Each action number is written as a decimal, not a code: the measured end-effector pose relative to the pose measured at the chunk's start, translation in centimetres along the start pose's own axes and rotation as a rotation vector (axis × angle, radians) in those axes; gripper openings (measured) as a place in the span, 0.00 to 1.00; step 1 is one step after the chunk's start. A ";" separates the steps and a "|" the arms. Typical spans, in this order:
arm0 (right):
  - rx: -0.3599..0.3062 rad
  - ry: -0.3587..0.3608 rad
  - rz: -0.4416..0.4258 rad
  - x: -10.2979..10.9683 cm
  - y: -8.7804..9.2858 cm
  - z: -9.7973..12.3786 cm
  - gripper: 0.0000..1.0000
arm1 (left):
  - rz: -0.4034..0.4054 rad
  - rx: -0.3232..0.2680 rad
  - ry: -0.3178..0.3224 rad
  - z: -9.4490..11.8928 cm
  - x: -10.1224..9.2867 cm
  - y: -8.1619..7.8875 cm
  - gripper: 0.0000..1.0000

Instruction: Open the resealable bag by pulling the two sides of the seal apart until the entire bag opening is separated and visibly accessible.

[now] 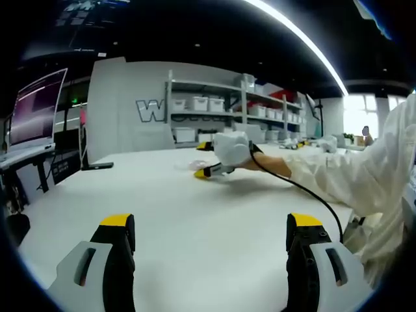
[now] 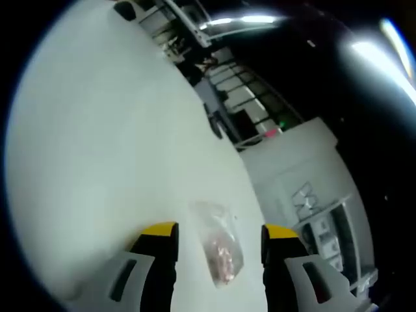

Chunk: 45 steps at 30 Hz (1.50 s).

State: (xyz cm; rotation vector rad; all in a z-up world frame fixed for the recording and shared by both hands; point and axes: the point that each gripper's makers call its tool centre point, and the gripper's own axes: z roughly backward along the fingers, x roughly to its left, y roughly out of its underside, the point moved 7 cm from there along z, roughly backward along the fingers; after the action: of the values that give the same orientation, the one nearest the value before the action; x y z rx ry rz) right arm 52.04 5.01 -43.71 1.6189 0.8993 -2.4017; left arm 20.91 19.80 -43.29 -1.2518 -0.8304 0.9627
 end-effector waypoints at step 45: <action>0.057 -0.014 0.139 -0.7 -0.3 -2.9 0.44 | 0.064 -0.017 -0.020 0.1 2.5 1.5 0.98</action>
State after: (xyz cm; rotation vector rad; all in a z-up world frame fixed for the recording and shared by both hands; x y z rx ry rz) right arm 54.57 6.67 -43.74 1.6240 0.6976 -2.3610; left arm 21.57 22.20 -44.81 -1.2913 -0.8196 1.0228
